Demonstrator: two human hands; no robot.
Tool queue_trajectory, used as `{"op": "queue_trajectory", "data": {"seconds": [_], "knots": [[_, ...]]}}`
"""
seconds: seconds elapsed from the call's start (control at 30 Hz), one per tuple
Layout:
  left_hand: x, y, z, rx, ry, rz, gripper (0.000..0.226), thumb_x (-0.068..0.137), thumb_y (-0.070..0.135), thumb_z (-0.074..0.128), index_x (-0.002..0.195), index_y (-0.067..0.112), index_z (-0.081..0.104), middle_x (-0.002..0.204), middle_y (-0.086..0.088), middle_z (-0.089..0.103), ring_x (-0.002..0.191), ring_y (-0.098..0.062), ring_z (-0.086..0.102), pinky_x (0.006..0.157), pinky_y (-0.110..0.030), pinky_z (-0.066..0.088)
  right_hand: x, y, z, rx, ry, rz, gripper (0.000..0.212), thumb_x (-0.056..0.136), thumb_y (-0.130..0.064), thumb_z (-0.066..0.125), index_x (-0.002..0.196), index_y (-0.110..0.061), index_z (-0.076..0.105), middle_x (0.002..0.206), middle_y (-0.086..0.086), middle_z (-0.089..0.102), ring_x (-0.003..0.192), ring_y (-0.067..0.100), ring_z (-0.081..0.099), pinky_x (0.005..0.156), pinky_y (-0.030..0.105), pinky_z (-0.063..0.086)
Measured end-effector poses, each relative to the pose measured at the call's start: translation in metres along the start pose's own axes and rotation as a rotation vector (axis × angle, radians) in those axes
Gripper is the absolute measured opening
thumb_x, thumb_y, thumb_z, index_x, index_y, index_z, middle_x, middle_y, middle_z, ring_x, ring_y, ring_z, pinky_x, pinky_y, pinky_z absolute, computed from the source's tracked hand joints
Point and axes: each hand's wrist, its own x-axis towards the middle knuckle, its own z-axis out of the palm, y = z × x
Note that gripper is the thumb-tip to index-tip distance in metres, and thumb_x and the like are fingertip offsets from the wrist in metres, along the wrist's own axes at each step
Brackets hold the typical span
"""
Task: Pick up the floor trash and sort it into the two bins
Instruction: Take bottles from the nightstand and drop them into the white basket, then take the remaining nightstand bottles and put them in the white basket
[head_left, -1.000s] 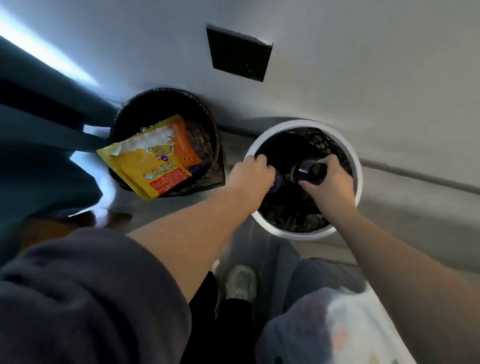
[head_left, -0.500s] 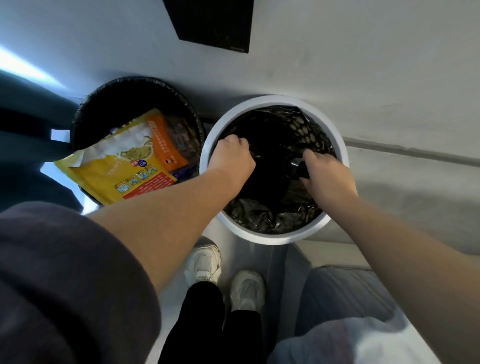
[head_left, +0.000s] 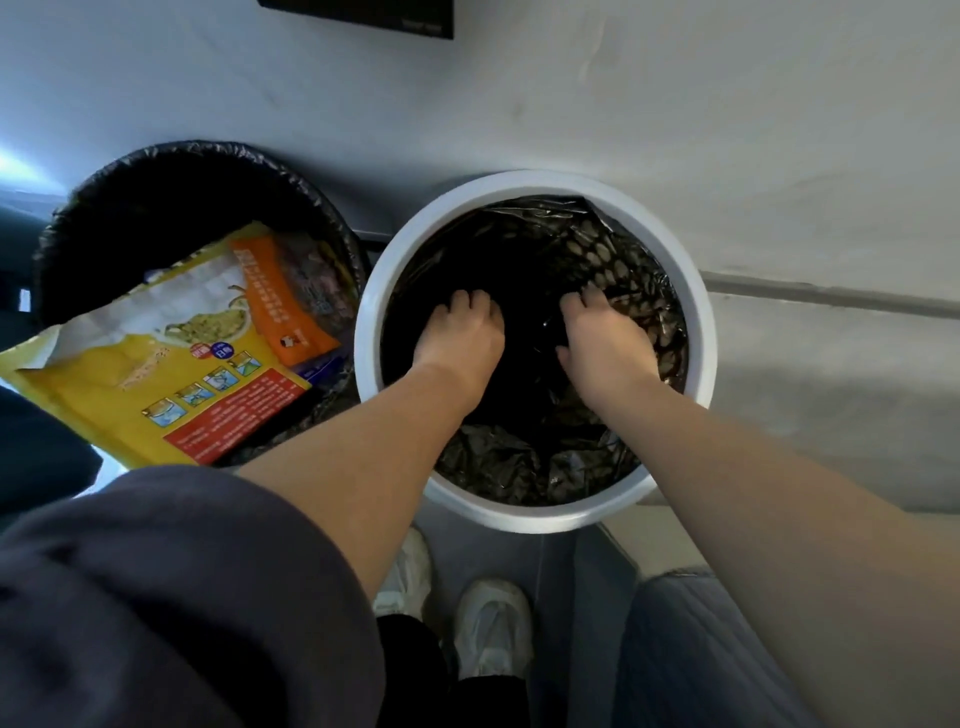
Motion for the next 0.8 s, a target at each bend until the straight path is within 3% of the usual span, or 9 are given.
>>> {"op": "queue_trajectory", "data": {"seconds": [0.13,0.27,0.4,0.53,0.8], "knots": [[-0.020,-0.003,-0.009,0.042,0.019,-0.019,0.066,0.087,0.008,0.054,0.143,-0.004,0.022,0.139,-0.021,0.032,0.124,-0.035,0.036,0.096,-0.038,0.040,-0.017,0.003,-0.011,0.019,-0.014,0.013,0.056,0.088,-0.006,0.060,0.138,-0.008,0.037,0.132,0.015,0.042,0.106,0.036,0.055,0.071,0.040,0.048],[-0.054,-0.011,-0.030,0.069,0.026,-0.024,0.068,0.093,0.013,0.047,0.148,-0.003,0.011,0.152,-0.024,0.015,0.139,-0.038,0.019,0.106,-0.042,0.033,-0.049,-0.001,-0.037,-0.007,-0.008,-0.040,0.062,0.089,-0.015,0.059,0.144,-0.013,0.030,0.140,0.011,0.036,0.127,0.032,0.038,0.090,0.042,0.046],[-0.108,-0.022,-0.065,0.074,0.039,-0.005,0.069,0.098,0.026,0.041,0.150,0.003,0.002,0.157,-0.021,0.001,0.145,-0.038,0.001,0.116,-0.050,0.016,-0.100,-0.005,-0.080,-0.230,-0.037,-0.118,0.068,0.096,-0.037,0.047,0.152,-0.019,0.013,0.160,0.011,0.007,0.147,0.034,0.004,0.116,0.051,0.014],[-0.186,-0.037,-0.111,0.032,0.014,-0.080,0.069,0.100,0.043,0.030,0.151,0.009,-0.001,0.158,-0.019,-0.005,0.145,-0.036,-0.008,0.115,-0.057,0.008,-0.166,-0.012,-0.139,-0.359,-0.063,-0.139,0.067,0.099,-0.048,0.031,0.153,-0.023,-0.001,0.161,0.010,-0.008,0.147,0.035,-0.009,0.114,0.060,0.000],[-0.385,-0.042,-0.226,-0.263,0.085,-0.280,0.069,0.096,0.050,0.031,0.152,0.015,0.009,0.159,-0.014,0.000,0.146,-0.032,-0.005,0.116,-0.056,0.004,-0.325,-0.045,-0.265,-0.255,0.030,-0.171,0.060,0.097,-0.043,0.038,0.151,-0.022,0.022,0.160,0.012,0.009,0.147,0.036,0.002,0.113,0.063,0.002]]}}
